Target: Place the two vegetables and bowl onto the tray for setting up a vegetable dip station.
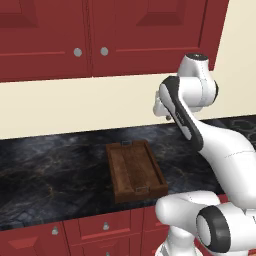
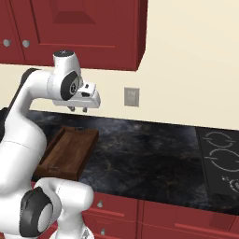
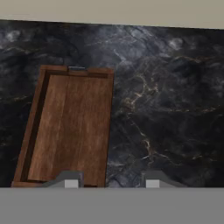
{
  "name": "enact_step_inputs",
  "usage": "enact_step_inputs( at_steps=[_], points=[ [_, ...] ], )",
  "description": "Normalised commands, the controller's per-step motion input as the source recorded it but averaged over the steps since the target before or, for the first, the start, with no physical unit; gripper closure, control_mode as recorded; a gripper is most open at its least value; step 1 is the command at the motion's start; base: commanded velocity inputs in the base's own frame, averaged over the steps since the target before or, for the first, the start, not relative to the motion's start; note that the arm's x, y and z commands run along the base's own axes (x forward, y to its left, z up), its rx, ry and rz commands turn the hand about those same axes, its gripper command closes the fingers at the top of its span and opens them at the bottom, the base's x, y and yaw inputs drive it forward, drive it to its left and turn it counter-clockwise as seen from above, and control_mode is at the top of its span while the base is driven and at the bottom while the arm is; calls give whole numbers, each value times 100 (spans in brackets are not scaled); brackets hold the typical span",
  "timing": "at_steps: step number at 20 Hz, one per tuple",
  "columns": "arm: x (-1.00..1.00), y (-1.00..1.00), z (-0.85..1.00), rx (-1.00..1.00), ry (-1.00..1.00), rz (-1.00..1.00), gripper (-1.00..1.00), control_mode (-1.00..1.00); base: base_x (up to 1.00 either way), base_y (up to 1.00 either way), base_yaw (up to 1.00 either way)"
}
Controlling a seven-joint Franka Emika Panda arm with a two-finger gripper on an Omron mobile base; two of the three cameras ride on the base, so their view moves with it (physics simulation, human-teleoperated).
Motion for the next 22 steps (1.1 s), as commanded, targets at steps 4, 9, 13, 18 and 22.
enact_step_inputs(
  at_steps=[4,9,13,18,22],
  points=[
    [-29,-7,0,0,-1,0,-100,-100,0,0,0],
    [-91,-25,0,0,-6,0,-100,-100,0,0,0],
    [-100,-22,0,0,-5,0,-100,-100,0,0,0],
    [-92,-11,0,0,-2,-1,-100,-100,0,0,0],
    [-56,0,0,0,0,-5,-100,-100,0,0,0]
  ],
)
